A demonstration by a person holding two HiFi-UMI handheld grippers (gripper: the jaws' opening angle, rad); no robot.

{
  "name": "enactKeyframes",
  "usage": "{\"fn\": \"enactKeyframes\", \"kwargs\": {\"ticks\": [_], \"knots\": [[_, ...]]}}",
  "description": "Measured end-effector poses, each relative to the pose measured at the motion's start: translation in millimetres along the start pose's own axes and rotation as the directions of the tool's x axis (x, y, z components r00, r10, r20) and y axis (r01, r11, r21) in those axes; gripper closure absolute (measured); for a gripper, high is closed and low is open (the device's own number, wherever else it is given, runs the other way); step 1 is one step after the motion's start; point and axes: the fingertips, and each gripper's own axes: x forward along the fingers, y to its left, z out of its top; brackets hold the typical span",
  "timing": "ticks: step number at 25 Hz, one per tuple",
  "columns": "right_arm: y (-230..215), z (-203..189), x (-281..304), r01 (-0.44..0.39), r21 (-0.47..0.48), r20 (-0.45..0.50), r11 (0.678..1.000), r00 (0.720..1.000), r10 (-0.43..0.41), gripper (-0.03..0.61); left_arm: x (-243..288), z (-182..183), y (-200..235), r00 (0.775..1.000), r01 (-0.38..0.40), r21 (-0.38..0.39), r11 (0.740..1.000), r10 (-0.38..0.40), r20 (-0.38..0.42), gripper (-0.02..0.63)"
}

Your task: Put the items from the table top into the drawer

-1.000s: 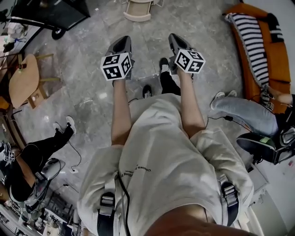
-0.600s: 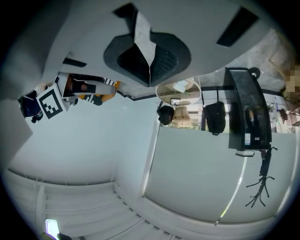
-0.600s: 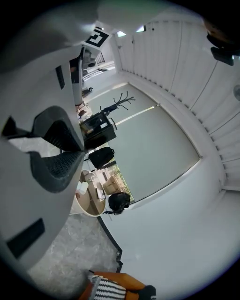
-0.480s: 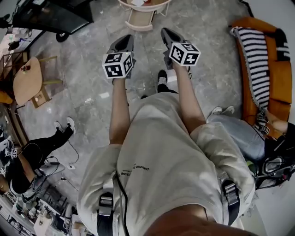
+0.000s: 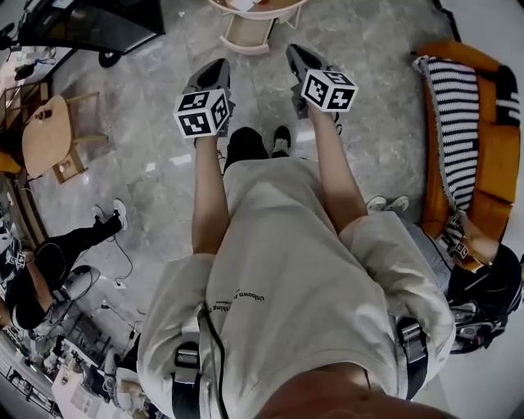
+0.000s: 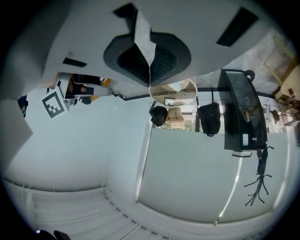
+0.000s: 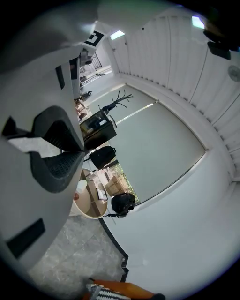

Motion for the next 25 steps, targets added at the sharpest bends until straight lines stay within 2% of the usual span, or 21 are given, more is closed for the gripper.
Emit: {"fn": "enactKeyframes", "kwargs": {"ticks": [11, 17, 20, 25], "knots": [[-39, 13, 21, 0.039, 0.019, 0.000, 0.999, 0.999, -0.039, 0.545, 50, 11, 3, 0.999, 0.030, -0.010, 1.000, -0.030, -0.012, 0.592], [-68, 55, 50, 0.059, 0.004, 0.030, 0.998, 0.998, -0.059, 0.545, 92, 45, 16, 0.999, 0.036, -0.023, 0.999, -0.036, 0.029, 0.592], [-85, 76, 77, 0.066, 0.024, 0.027, 0.998, 0.997, -0.066, 0.545, 120, 66, 35, 0.999, 0.026, -0.052, 0.998, -0.024, 0.044, 0.592], [-100, 106, 136, 0.068, 0.010, -0.009, 0.998, 0.998, -0.068, 0.545, 172, 107, 91, 0.997, 0.005, -0.147, 0.989, 0.007, 0.079, 0.592]]}}
